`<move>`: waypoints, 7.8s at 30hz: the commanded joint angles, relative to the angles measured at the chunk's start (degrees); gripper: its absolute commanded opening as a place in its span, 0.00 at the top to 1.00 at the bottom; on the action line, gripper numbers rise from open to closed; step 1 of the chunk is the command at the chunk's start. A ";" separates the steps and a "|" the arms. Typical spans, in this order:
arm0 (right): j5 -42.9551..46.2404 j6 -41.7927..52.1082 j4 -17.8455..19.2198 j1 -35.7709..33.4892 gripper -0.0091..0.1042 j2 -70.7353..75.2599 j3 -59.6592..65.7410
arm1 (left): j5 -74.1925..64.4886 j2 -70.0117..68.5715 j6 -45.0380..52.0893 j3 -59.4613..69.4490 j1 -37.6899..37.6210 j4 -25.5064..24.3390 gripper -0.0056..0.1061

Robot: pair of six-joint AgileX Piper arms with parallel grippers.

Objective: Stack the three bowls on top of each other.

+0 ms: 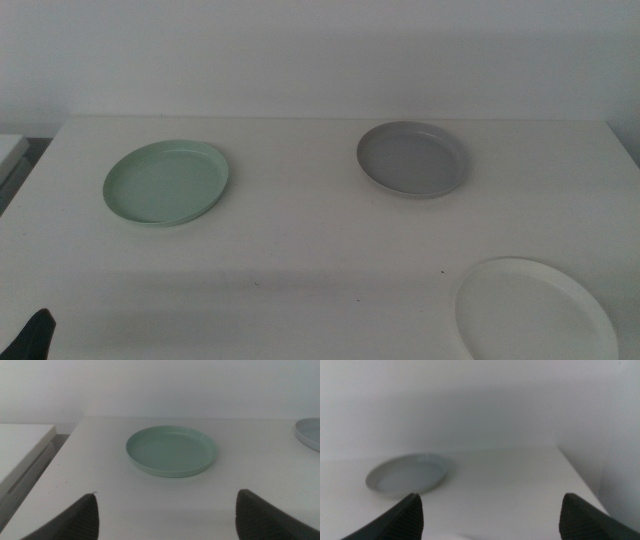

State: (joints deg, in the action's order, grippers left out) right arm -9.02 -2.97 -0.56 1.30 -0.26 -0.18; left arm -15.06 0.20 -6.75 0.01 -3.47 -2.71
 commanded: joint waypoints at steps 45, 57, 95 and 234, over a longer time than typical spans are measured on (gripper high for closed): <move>-43.74 -4.91 -0.71 0.40 0.16 -76.49 -48.05 | 0.72 -0.20 -0.12 -0.01 0.14 -0.09 0.11; -37.21 -5.15 -0.19 0.40 0.45 -96.88 -49.06 | 0.72 -0.20 -0.12 -0.01 0.14 -0.09 0.11; -49.87 -3.59 -15.69 -21.32 0.94 -115.28 -93.83 | 0.72 -0.20 -0.12 -0.01 0.14 -0.09 0.11; -20.69 -0.20 -14.34 -25.53 0.91 -111.46 -75.89 | 0.72 -0.20 -0.12 -0.01 0.14 -0.09 0.11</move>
State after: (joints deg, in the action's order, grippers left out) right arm -30.40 -3.09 -15.36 -24.10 -111.73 -76.23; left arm -15.06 0.20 -6.75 0.01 -3.47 -2.71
